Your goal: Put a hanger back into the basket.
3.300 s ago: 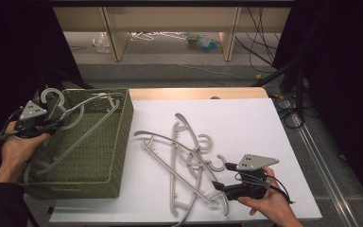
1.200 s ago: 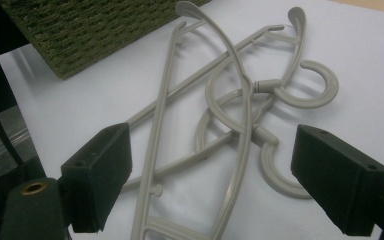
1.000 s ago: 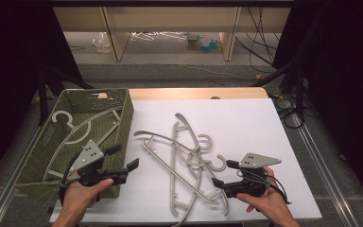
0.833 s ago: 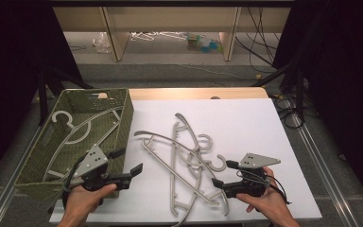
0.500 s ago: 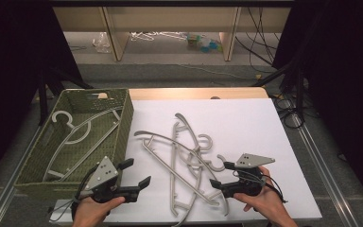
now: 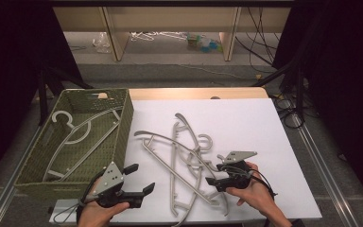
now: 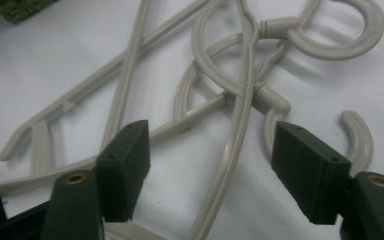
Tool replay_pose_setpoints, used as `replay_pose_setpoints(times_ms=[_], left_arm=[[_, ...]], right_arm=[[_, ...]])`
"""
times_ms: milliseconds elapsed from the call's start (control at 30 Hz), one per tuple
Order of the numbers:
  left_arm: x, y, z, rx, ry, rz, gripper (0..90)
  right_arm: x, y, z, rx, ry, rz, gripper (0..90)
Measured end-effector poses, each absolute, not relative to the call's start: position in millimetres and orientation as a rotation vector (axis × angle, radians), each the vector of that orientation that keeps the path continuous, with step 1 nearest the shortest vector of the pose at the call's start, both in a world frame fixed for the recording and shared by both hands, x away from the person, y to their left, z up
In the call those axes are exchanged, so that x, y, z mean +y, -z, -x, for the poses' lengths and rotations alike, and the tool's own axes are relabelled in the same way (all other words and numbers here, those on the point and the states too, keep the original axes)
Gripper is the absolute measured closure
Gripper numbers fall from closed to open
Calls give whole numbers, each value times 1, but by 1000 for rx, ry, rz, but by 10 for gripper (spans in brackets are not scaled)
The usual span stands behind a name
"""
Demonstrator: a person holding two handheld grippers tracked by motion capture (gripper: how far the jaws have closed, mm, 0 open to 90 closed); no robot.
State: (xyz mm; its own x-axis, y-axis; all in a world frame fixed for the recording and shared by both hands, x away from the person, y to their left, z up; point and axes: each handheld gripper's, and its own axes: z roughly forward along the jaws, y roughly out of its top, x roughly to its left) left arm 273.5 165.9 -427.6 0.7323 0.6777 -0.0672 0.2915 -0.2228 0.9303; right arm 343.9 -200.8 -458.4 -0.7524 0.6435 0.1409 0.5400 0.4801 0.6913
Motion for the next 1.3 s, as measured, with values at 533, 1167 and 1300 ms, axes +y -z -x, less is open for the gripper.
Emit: replay_pose_setpoints(times_ms=[533, 1167, 1300], left_arm=[[165, 431, -274, 748, -425, -1831, 186], [166, 431, -275, 748, -420, -1838, 191], [166, 431, -275, 749, -419, -1840, 192]], right_arm=[[-170, 474, -378, 2665, -927, -1067, 605], [-178, 460, -382, 2687, -899, -1059, 817], [-180, 455, -380, 2714, -858, -943, 818]])
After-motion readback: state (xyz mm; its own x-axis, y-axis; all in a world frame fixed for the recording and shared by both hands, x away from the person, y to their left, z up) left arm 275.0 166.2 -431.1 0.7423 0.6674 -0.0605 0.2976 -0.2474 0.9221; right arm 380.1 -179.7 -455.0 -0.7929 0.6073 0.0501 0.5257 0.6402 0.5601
